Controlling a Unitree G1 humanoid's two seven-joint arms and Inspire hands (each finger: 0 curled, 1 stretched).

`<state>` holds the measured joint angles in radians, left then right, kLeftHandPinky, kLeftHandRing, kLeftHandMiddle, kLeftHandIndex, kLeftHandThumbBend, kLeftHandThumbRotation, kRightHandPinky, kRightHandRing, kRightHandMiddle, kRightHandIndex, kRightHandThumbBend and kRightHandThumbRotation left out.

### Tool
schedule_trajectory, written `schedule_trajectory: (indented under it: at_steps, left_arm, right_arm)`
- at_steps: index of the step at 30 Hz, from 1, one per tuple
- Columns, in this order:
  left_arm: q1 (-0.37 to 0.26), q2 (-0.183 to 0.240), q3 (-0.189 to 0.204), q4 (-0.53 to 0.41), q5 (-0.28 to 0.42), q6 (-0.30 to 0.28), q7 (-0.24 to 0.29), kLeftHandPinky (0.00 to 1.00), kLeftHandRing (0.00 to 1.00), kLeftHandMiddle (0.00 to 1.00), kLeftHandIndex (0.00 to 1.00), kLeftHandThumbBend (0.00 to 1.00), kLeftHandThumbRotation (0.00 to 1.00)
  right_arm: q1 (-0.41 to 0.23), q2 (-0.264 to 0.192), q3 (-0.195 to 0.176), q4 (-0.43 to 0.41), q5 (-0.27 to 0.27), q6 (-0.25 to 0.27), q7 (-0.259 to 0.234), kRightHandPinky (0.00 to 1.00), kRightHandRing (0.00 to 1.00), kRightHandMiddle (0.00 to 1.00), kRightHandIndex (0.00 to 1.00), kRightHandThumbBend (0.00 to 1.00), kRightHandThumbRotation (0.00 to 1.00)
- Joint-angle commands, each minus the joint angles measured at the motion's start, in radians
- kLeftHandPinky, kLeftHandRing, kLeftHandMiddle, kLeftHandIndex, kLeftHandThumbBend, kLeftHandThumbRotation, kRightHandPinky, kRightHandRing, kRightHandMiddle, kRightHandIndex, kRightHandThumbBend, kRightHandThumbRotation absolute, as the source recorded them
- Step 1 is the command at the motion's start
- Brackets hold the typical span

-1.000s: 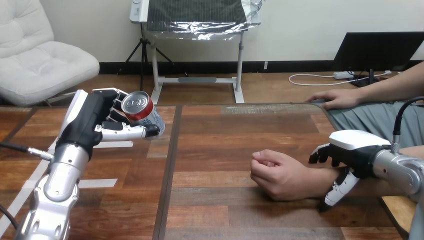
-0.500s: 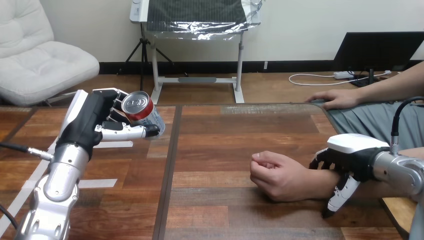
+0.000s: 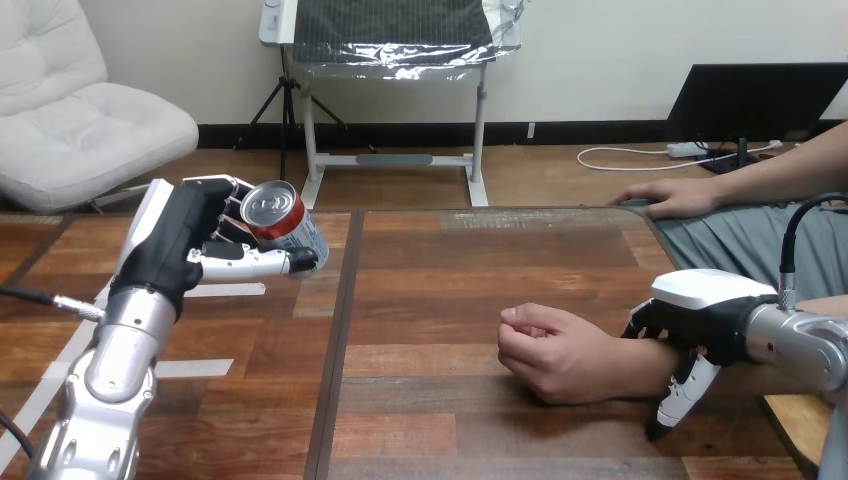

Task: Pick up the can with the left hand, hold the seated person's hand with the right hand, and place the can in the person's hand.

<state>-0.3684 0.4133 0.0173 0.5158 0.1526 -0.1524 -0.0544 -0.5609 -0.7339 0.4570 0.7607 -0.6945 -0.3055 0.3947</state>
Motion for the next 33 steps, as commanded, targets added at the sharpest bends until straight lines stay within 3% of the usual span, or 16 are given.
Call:
schedule_trajectory:
  at_steps: [1, 16, 24, 33]
  left_arm:
    - [-0.08, 0.006, 0.036, -0.07, -0.025, -0.009, 0.002, 0.37, 0.41, 0.45, 0.46, 0.6, 0.0]
    - [-0.081, 0.006, 0.031, -0.07, -0.018, -0.004, 0.008, 0.38, 0.42, 0.45, 0.46, 0.6, 0.0]
    - [-0.08, 0.003, 0.025, -0.074, -0.014, 0.001, 0.007, 0.38, 0.42, 0.44, 0.46, 0.6, 0.0]
    - [-0.077, -0.006, 0.016, -0.073, -0.009, -0.003, 0.007, 0.37, 0.41, 0.44, 0.46, 0.61, 0.0]
  right_arm:
    - [0.149, 0.091, 0.084, 0.028, 0.011, -0.001, 0.108, 0.57, 0.63, 0.69, 0.71, 1.0, 0.26]
    - [0.16, 0.09, 0.082, -0.003, 0.022, 0.02, 0.11, 0.43, 0.48, 0.53, 0.57, 1.0, 0.24]
    - [0.168, 0.088, 0.083, -0.012, 0.004, -0.003, 0.056, 0.28, 0.35, 0.43, 0.49, 0.96, 0.22]
    - [0.177, 0.086, 0.078, -0.002, -0.008, -0.056, -0.037, 0.22, 0.28, 0.36, 0.41, 0.87, 0.21]
